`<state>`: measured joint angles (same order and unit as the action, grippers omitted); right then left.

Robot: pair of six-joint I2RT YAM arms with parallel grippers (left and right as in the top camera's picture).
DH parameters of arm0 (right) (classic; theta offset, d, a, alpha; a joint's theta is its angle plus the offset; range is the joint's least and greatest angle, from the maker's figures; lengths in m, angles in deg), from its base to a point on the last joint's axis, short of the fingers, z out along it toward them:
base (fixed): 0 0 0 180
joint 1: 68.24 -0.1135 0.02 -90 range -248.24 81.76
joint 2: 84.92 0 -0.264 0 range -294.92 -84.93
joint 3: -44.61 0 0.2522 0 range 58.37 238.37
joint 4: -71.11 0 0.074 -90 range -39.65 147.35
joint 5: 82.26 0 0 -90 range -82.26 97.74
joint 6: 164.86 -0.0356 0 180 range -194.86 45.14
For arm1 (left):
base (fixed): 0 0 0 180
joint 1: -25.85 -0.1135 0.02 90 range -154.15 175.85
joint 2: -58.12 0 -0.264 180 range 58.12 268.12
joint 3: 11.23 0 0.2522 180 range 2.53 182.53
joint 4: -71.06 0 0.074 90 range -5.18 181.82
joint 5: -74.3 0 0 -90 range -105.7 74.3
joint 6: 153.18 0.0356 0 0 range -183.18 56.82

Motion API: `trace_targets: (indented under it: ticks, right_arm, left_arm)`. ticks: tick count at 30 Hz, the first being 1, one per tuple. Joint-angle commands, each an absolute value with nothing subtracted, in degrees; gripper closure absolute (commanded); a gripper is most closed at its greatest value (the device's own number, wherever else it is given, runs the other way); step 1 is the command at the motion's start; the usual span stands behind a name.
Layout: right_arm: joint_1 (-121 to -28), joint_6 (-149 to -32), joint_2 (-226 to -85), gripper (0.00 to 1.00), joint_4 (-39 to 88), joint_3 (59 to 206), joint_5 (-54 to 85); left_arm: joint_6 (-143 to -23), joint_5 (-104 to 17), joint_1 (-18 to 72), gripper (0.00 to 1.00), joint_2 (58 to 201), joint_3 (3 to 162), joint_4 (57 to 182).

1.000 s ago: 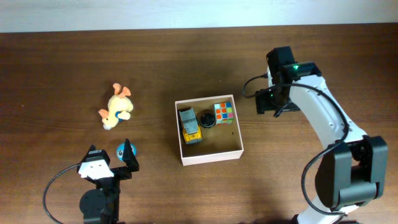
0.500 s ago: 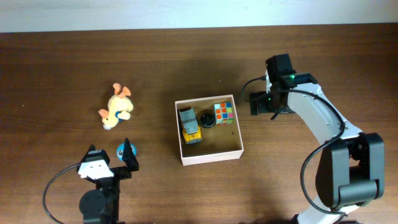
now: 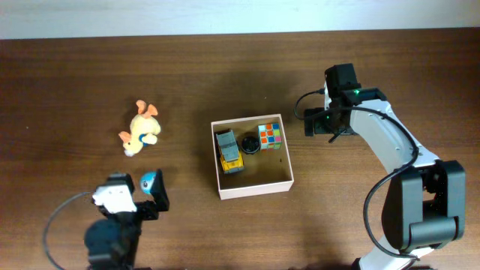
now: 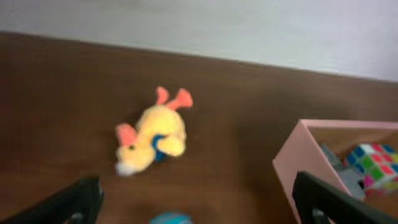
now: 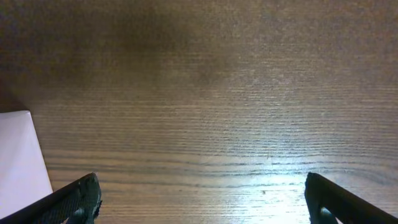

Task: Pack container
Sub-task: 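Move the left gripper over the yellow plush duck and lower it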

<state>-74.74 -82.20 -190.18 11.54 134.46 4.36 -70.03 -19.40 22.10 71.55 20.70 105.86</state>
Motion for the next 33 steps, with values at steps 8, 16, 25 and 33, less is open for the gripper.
trace_targets:
  ticks: [8,16,25,33]
  right_arm:
    - [-74.5,-82.4,-190.2,0.01,11.8,134.3,4.5]
    - [-74.5,-82.4,-190.2,0.01,11.8,134.3,4.5]
    - [-74.5,-82.4,-190.2,0.01,11.8,134.3,4.5]
    - [-74.5,-82.4,-190.2,0.01,11.8,134.3,4.5]
  left_arm:
    - [-66.6,-14.7,21.8,0.01,106.2,56.3,131.0]
    - [-66.5,-31.8,21.8,0.01,123.8,64.0,136.8]
    - [-63.1,-25.5,21.8,0.0,138.3,64.0,125.7]
    - [-53.9,-20.2,21.8,0.0,148.5,64.0,111.2]
